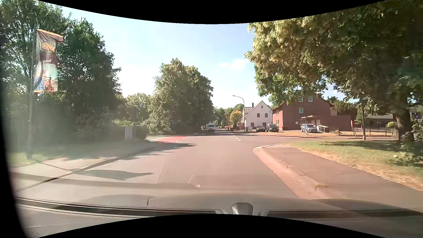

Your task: Follow the waypoints while adhering to traffic rules and regulations

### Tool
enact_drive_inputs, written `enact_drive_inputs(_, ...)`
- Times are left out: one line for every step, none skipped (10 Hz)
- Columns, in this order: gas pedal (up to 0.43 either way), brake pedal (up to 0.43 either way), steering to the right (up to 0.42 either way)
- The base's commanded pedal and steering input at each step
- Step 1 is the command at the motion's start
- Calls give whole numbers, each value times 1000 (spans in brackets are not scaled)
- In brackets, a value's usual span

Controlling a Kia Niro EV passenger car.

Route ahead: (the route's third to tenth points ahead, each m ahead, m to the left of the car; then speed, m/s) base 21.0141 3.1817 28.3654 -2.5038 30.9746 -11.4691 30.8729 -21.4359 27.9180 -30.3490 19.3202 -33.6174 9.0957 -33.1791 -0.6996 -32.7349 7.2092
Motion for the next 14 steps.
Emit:
enact_drive_inputs(0, 6, -4)
enact_drive_inputs(0, 12, -4)
enact_drive_inputs(0, 18, -4)
enact_drive_inputs(0, 24, -3)
enact_drive_inputs(0, 43, 0)
enact_drive_inputs(0, 37, 4)
enact_drive_inputs(0, 43, 6)
enact_drive_inputs(0, 49, 6)
enact_drive_inputs(0, 43, 13)
enact_drive_inputs(0, 12, 15)
enact_drive_inputs(0, 6, 15)
enact_drive_inputs(0, 6, 17)
enact_drive_inputs(0, 6, 27)
enact_drive_inputs(0, 6, 37)
